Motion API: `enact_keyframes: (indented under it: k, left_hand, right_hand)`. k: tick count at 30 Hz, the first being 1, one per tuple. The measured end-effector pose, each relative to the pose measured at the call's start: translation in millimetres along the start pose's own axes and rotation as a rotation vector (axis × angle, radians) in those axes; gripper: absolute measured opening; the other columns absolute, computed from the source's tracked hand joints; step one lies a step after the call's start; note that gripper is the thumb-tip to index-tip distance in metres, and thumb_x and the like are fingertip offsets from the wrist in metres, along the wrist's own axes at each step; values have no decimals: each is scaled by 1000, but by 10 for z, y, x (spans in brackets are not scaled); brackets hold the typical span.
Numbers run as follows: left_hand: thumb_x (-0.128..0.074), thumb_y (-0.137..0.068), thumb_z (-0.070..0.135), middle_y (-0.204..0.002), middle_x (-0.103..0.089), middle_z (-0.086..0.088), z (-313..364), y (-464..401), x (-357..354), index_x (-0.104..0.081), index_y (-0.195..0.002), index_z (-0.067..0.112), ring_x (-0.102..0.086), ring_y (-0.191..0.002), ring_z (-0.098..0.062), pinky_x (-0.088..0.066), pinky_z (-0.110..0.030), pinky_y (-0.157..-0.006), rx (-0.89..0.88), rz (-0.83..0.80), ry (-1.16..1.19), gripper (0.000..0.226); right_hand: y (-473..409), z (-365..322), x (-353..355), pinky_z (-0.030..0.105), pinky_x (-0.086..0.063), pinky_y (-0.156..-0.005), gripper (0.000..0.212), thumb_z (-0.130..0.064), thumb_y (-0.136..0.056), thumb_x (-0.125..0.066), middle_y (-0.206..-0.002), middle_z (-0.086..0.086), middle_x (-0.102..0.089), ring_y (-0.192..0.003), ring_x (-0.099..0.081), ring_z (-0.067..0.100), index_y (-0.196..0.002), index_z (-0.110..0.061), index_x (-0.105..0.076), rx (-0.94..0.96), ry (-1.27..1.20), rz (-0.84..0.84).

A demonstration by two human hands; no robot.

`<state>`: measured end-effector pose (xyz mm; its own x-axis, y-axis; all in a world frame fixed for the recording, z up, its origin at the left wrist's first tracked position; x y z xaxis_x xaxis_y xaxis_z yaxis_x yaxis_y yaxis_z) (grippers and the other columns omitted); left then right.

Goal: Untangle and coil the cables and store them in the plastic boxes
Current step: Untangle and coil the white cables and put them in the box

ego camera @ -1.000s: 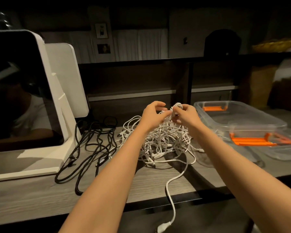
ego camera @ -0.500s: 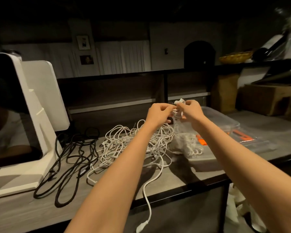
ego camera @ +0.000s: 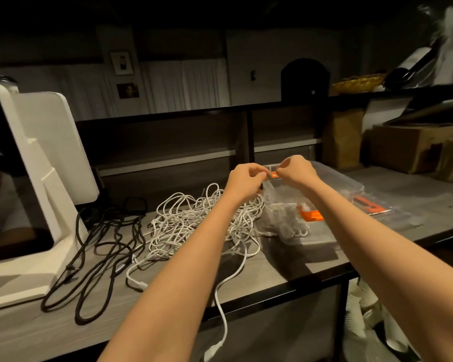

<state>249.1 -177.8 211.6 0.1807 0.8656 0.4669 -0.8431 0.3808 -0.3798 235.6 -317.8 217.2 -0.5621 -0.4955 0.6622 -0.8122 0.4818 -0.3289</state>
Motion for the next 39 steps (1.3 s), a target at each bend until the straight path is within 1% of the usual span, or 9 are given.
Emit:
enact_keyframes:
  k: [2, 6, 11, 15, 19, 22, 31, 33, 39]
  left_hand:
    - [-57, -96, 12, -91, -68, -7, -6, 22, 83, -70, -96, 11, -55, -55, -11, -47, -19, -47, 28, -5, 1, 14]
    - [-56, -96, 13, -73, -63, -3, -73, 94, 274, -69, -90, 10, -54, -55, -13, -46, -19, -49, 81, -4, -30, 15]
    - [-52, -97, 12, -69, -60, -3, -228, 233, 503, -66, -88, 9, -52, -53, -13, -44, -18, -45, 186, -23, -58, 18]
    - [-52, -99, 14, -70, -59, -7, -379, 375, 583, -66, -92, 3, -51, -50, -14, -40, -16, -39, 310, -107, -56, 18]
    - [-49, -98, 8, -68, -57, -6, -538, 463, 616, -64, -92, 3, -51, -45, -10, -40, -15, -38, 353, -179, -96, 16]
    - [-51, -97, 8, -66, -54, -4, -610, 482, 613, -62, -85, 5, -51, -44, -9, -43, -16, -41, 377, -235, -94, 16]
    - [-47, -103, 23, -65, -57, -4, -677, 458, 519, -59, -83, 6, -59, -51, -12, -50, -19, -50, 397, -396, -119, 29]
    - [-42, -104, 27, -63, -55, -4, -669, 468, 500, -54, -82, 7, -58, -48, -11, -49, -19, -49, 425, -413, -100, 32]
    - [-34, -100, 56, -78, -64, -8, -653, 447, 519, -51, -94, 7, -65, -65, -17, -54, -23, -56, 493, -418, 74, 53]
  right_hand:
    - [44, -99, -13, 43, -51, -90, 19, -16, -90, -54, -103, 10, -69, -98, -62, 25, -98, -15, -71, 89, -111, 19]
    - [239, -369, -82, 21, -51, -61, 22, -8, -91, -48, -78, 6, -65, -66, -61, 10, -96, -7, -69, 219, -278, -77]
    - [389, -576, -316, 34, -58, -68, 22, -8, -93, -47, -82, 13, -67, -68, -65, 21, -95, 0, -67, 231, -148, -197]
    - [517, -576, -490, 23, -49, -49, 19, -10, -95, -52, -73, 12, -63, -57, -59, 16, -94, 3, -65, 157, -38, -513]
    - [623, -478, -634, 18, -45, -54, 18, -25, -94, -58, -77, 3, -64, -62, -57, 10, -95, -8, -63, 114, 236, -805]
    - [645, -435, -710, 17, -43, -53, 26, -31, -92, -62, -73, -1, -67, -59, -58, 8, -101, -8, -65, 112, 448, -912]
    - [661, -421, -805, 17, -48, -57, 18, -9, -90, -62, -78, 4, -66, -67, -63, 11, -106, -1, -63, 100, 415, -954]
    - [629, -439, -815, 17, -47, -51, 4, -2, -91, -58, -73, 7, -63, -60, -59, 11, -94, -2, -60, 116, 266, -863]
    - [456, -474, -806, 16, -38, -39, 23, 5, -92, -46, -59, 6, -52, -48, -47, 12, -75, -2, -60, 160, -33, -545]
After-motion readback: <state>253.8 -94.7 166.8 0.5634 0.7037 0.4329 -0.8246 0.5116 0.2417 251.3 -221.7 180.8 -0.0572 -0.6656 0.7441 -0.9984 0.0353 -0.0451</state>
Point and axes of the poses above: each hand's wrist, its own y-axis away from the middle knuckle, its own x-axis out of the back of the hand, z = x × y, the point moved 2 cm from there along -y, towards the middle knuckle
